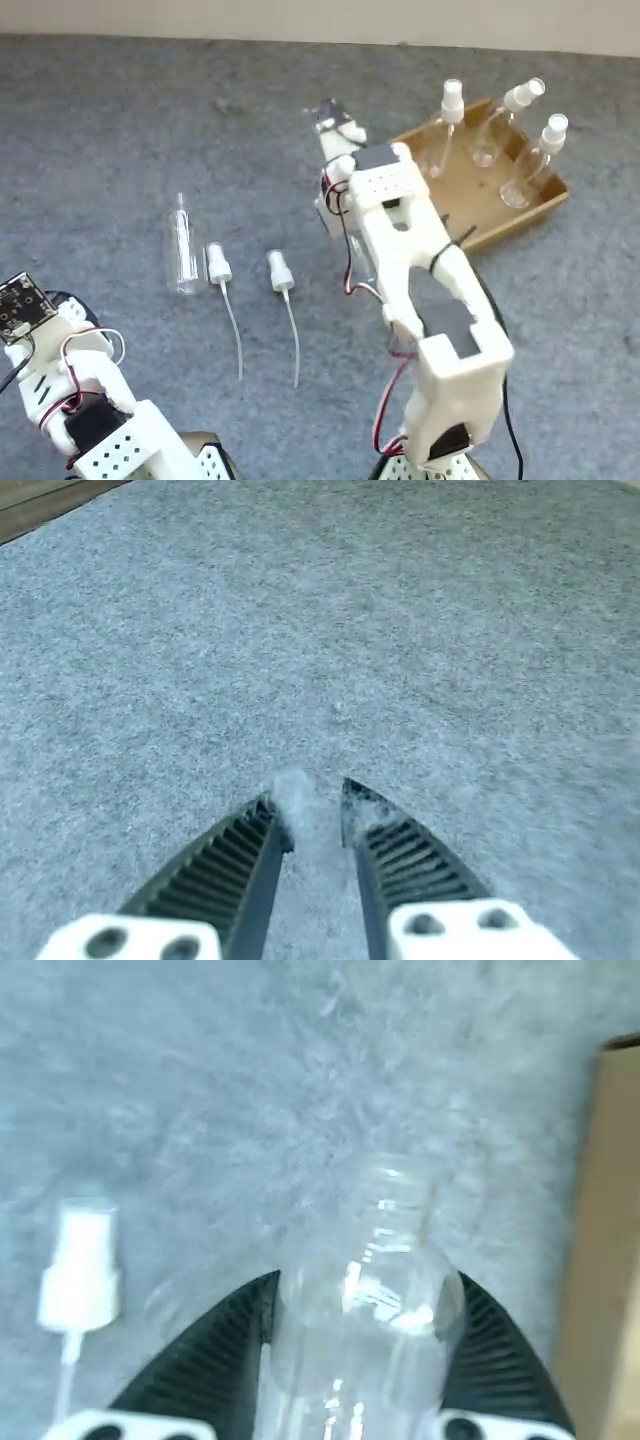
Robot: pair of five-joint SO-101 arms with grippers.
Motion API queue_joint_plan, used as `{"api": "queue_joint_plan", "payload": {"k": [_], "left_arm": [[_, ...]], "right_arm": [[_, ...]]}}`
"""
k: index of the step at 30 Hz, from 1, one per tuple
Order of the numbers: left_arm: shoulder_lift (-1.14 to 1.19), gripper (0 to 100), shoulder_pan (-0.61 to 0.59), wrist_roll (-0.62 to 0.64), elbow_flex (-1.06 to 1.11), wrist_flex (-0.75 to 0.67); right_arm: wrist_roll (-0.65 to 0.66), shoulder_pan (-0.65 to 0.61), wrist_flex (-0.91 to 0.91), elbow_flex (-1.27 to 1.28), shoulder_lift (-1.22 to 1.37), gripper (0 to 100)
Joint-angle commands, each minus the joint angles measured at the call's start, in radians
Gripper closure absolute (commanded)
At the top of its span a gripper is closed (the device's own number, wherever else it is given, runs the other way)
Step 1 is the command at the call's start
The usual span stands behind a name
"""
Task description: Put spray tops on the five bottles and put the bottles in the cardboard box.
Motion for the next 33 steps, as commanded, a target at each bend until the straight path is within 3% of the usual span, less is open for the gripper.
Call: {"api": "queue_joint_plan", "payload": {"k": [1, 16, 25, 33], "left_arm": [[-0.007, 95, 0.059, -0.003, 0.004, -0.031], [-0.007, 95, 0.206, -0.002, 0.001, -0.023], [-0.007, 83, 0.351, 0.000, -0.005, 0.101], [-0.007, 83, 0.354, -0.002, -0.005, 0.104]], "right_arm": [[-0.009, 0.013, 0.050, -0.056, -0.206, 82.1], [-0.009, 0.013, 0.226, -0.051, -0.800, 82.1], [-0.011, 0.016, 0.364, -0.050, -1.066, 82.1], [-0.011, 0.018, 0.387, 0.067, -1.267, 82.1]]}}
